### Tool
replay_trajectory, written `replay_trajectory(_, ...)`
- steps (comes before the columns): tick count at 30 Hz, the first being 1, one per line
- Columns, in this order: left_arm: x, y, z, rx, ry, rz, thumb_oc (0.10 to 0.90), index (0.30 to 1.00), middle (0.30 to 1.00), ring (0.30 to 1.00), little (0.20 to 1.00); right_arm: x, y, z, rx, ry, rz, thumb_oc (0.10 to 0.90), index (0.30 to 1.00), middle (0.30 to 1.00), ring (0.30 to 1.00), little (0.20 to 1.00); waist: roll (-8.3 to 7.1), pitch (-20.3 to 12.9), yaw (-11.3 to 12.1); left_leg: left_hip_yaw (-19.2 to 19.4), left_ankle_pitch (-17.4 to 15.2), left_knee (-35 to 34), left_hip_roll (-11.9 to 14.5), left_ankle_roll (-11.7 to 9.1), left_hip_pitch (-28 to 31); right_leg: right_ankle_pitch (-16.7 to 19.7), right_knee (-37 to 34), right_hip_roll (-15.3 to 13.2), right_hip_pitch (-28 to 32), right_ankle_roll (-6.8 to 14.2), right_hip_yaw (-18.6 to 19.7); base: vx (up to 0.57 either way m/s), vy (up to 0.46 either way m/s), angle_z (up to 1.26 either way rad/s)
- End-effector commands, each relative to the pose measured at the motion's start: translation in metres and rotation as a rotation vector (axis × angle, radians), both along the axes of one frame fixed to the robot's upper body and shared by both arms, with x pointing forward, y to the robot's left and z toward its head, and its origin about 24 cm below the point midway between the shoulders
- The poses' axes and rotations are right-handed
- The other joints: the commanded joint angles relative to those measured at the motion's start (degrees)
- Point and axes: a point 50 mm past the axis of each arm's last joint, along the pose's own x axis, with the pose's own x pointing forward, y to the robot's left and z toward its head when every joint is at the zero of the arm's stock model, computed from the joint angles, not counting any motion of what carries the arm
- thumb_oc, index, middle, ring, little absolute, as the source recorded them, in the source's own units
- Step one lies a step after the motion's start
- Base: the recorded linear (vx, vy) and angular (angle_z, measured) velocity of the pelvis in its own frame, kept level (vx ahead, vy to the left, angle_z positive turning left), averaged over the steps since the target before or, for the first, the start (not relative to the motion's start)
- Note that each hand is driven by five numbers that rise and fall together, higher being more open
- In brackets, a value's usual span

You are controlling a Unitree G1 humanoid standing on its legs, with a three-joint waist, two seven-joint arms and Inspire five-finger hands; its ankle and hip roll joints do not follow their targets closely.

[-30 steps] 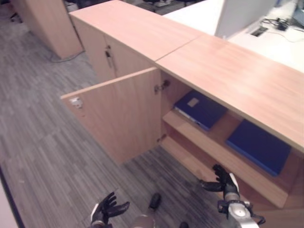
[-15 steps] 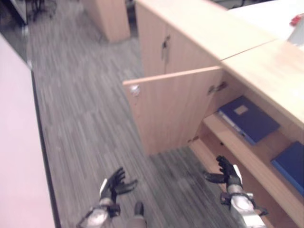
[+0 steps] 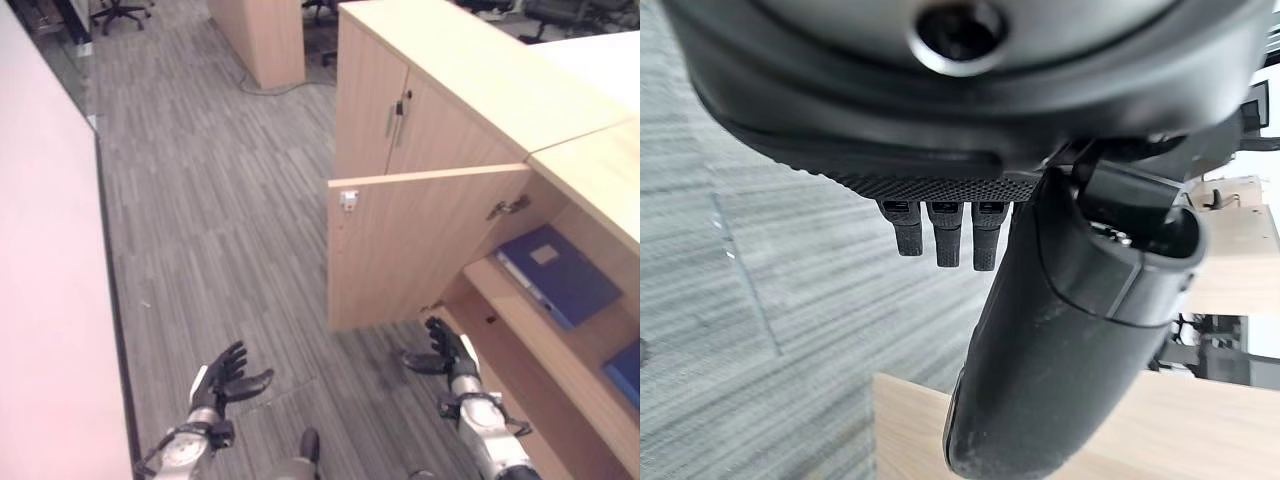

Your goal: Put the empty folder in the office cabinet

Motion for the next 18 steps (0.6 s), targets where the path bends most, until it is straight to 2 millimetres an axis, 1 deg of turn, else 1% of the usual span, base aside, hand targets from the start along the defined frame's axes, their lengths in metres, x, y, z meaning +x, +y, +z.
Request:
replay_trajectory(1,0.025,-0.007,0.031,0.010,-0.199,-0.046,0.800,0.900,0.900,0.900,0.900,0.013,-0.018,0.027,-0.060,-0.153,-0.002,0.800,0.900,0.900,0.900,0.900,1.54,-2.7,0.1,-1.3,-7.6,3.3,1.7,-3.4,1.5,-0.2,-4.5,2.4,3.2,0.3,1.4,0.15,-0.022,0.41)
replay_trajectory(2,0.029,-0.009,0.036,0.003,-0.228,-0.049,0.800,0.900,0.900,0.900,0.900,0.010,-0.019,0.024,-0.061,-0.133,0.004,0.800,0.900,0.900,0.900,0.900,1.68,-3.3,-0.3,-0.8,-7.7,2.6,2.0,-3.6,2.5,0.7,-6.9,2.7,4.0,0.2,2.4,0.14,-0.033,0.29)
replay_trajectory(4,0.030,-0.011,0.038,-0.003,-0.243,-0.056,0.800,0.900,0.900,0.900,0.900,0.004,-0.019,0.021,-0.063,-0.116,0.023,0.800,0.900,0.900,0.900,0.900,1.58,-4.2,-0.6,-0.4,-7.7,2.0,2.0,-3.7,3.6,1.1,-8.8,2.7,5.6,0.1,2.3,0.11,-0.032,0.05)
replay_trajectory(5,0.030,-0.011,0.038,-0.003,-0.243,-0.056,0.800,0.900,0.900,0.900,0.900,0.004,-0.019,0.021,-0.063,-0.115,0.023,0.800,0.900,0.900,0.900,0.900,1.60,-4.2,-0.6,-0.4,-7.7,1.9,2.0,-3.7,3.7,1.1,-8.9,2.7,5.8,0.1,2.3,0.11,-0.013,-0.17)
replay_trajectory(6,0.033,-0.013,0.039,0.003,-0.247,-0.058,0.800,0.900,0.900,0.900,0.900,0.002,-0.019,0.017,-0.071,-0.099,0.034,0.800,0.900,0.900,0.900,0.900,1.68,-4.8,-1.0,-0.1,-7.7,1.0,2.1,-3.9,5.1,1.4,-10.7,3.0,7.2,0.0,2.3,0.10,-0.008,-0.15)
replay_trajectory(8,0.035,-0.013,0.041,0.008,-0.253,-0.058,0.800,0.900,0.900,0.900,0.900,0.001,-0.018,0.016,-0.071,-0.092,0.038,0.800,0.900,0.900,0.900,0.900,1.73,-5.1,-1.3,0.1,-7.7,0.5,2.2,-4.0,5.8,1.5,-11.3,3.1,7.8,0.0,2.4,0.10,-0.010,-0.10)
replay_trajectory(9,0.042,-0.014,0.046,0.019,-0.275,-0.061,0.800,0.900,0.900,0.900,0.900,-0.001,-0.015,0.014,-0.065,-0.082,0.050,0.800,0.900,0.900,0.900,0.900,1.89,-5.7,-1.9,0.6,-7.7,-0.3,2.4,-4.1,6.9,1.7,-12.2,3.2,8.6,0.1,2.7,0.06,-0.010,-0.12)
replay_trajectory(10,0.042,-0.014,0.046,0.019,-0.275,-0.061,0.800,0.900,0.900,0.900,0.900,-0.001,-0.015,0.014,-0.065,-0.082,0.050,0.800,0.900,0.900,0.900,0.900,1.90,-5.7,-1.9,0.6,-7.7,-0.4,2.4,-4.2,7.0,1.7,-12.2,3.2,8.7,0.1,2.8,0.11,-0.006,-0.12)
replay_trajectory(11,0.050,-0.013,0.052,0.045,-0.293,-0.064,0.800,0.900,0.900,0.900,0.900,-0.005,-0.013,0.011,-0.063,-0.068,0.071,0.800,0.900,0.900,0.900,0.900,2.08,-6.3,-2.8,1.2,-7.7,-1.1,2.7,-4.3,8.2,1.8,-12.9,3.4,9.3,0.1,3.3,0.08,0.003,-0.12)
replay_trajectory(13,0.061,-0.010,0.061,0.061,-0.324,-0.054,0.800,0.900,0.900,0.900,0.900,-0.008,-0.011,0.009,-0.071,-0.055,0.093,0.800,0.900,0.900,0.900,0.900,2.21,-6.7,-3.6,1.6,-7.8,-1.3,2.9,-4.5,8.8,1.8,-13.1,3.4,9.6,0.1,3.7,0.06,-0.003,-0.23)
replay_trajectory(14,0.061,-0.010,0.061,0.061,-0.325,-0.054,0.800,0.900,0.900,0.900,0.900,-0.008,-0.011,0.009,-0.071,-0.055,0.093,0.800,0.900,0.900,0.900,0.900,2.21,-6.6,-3.6,1.6,-7.8,-1.3,2.9,-4.5,8.8,1.8,-13.1,3.4,9.6,0.1,3.7,0.03,-0.006,-0.29)
replay_trajectory(15,0.068,-0.007,0.066,0.075,-0.339,-0.047,0.800,0.900,0.900,0.900,0.900,-0.010,-0.011,0.008,-0.069,-0.046,0.099,0.800,0.900,0.900,0.900,0.900,2.32,-6.8,-4.1,1.8,-7.9,-1.4,3.0,-4.5,9.2,1.8,-13.2,3.5,9.7,0.1,4.0,0.03,-0.004,-0.21)
replay_trajectory(16,0.074,-0.003,0.072,0.092,-0.353,-0.038,0.800,0.900,0.900,0.900,0.900,-0.011,-0.009,0.007,-0.066,-0.043,0.109,0.800,0.900,0.900,0.900,0.900,2.44,-7.0,-4.7,2.2,-7.9,-1.6,3.1,-4.6,9.5,1.9,-13.4,3.6,9.8,0.1,4.3,0.05,-0.001,-0.16)
replay_trajectory(17,0.087,0.005,0.084,0.123,-0.378,-0.024,0.800,0.900,0.900,0.900,0.900,-0.013,-0.008,0.006,-0.066,-0.035,0.129,0.800,0.900,0.900,0.900,0.900,2.64,-7.3,-5.7,3.0,-8.0,-1.7,3.3,-4.8,9.9,2.0,-13.4,3.7,9.7,0.2,4.8,0.05,-0.001,-0.15)
replay_trajectory(18,0.093,0.011,0.091,0.145,-0.392,-0.014,0.800,0.900,0.900,0.900,0.900,-0.015,-0.008,0.005,-0.064,-0.031,0.138,0.800,0.900,0.900,0.900,0.900,2.71,-7.4,-6.2,3.2,-8.0,-1.7,3.4,-4.8,10.1,2.1,-13.4,3.7,9.7,0.2,5.1,0.03,0.001,-0.08)
